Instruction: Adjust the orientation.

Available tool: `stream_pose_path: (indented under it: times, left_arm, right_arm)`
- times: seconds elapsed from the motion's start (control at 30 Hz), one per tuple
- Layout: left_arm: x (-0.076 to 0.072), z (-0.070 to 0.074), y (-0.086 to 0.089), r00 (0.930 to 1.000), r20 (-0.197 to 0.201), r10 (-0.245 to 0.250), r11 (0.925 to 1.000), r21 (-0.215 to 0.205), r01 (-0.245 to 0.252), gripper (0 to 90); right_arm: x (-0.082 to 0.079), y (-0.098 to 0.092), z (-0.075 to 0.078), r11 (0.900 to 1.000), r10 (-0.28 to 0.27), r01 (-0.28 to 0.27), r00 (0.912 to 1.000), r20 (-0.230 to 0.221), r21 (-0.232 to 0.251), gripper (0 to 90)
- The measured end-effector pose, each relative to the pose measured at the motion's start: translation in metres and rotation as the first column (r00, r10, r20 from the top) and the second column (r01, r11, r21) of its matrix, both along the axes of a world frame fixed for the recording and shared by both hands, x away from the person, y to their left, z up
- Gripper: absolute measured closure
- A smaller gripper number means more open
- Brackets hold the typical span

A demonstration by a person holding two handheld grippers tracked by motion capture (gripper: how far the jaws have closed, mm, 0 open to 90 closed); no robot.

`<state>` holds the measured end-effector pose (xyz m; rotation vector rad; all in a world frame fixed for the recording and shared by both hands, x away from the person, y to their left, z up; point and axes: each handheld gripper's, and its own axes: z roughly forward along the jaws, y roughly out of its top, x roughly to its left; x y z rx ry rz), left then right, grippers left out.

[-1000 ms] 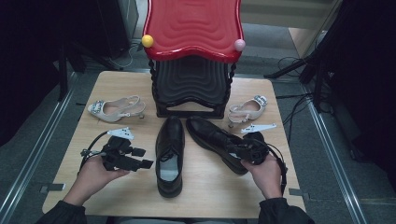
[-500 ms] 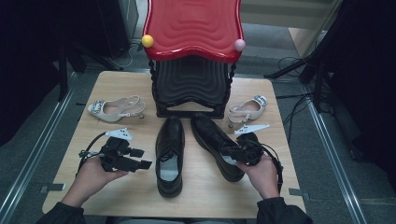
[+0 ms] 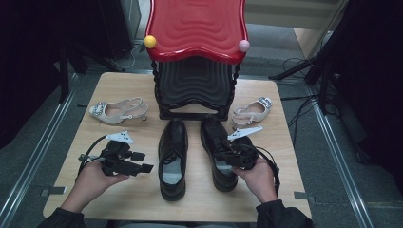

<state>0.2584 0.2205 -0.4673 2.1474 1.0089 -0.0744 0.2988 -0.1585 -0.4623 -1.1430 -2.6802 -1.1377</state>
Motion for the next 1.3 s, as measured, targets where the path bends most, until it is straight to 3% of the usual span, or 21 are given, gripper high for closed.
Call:
stream_pose_path:
  times: [0.47, 0.57, 0.73, 0.87, 1.3]
  left_arm:
    - [-0.003, -0.002, 0.000, 1.0000, -0.005, 0.004, 1.0000, 0.000, -0.004, 36.9]
    - [-0.003, -0.002, -0.001, 1.0000, -0.002, 0.000, 0.9998, -0.018, 0.000, 39.0]
    - [-0.001, -0.003, -0.002, 1.0000, 0.001, 0.009, 0.9999, -0.013, -0.009, 43.6]
    - [0.005, -0.004, -0.001, 0.9998, 0.003, 0.020, 0.9996, -0.020, -0.020, 51.2]
    - [0.023, -0.011, -0.004, 0.9999, -0.013, 0.009, 0.9998, -0.017, -0.009, 65.4]
  right_arm:
    - [0.002, 0.016, -0.004, 0.999, 0.043, -0.042, 0.9988, -0.022, 0.021, 90.0]
    - [0.002, 0.019, -0.004, 0.999, 0.047, -0.047, 0.9986, -0.025, 0.026, 90.0]
    - [0.001, 0.021, -0.005, 0.998, 0.055, -0.054, 0.9978, -0.036, 0.033, 90.0]
    - [-0.002, 0.014, 0.002, 0.997, 0.052, -0.051, 0.9986, -0.014, 0.049, 90.0]
    - [-0.011, -0.025, 0.017, 0.994, -0.057, 0.054, 0.9979, 0.032, 0.096, 89.9]
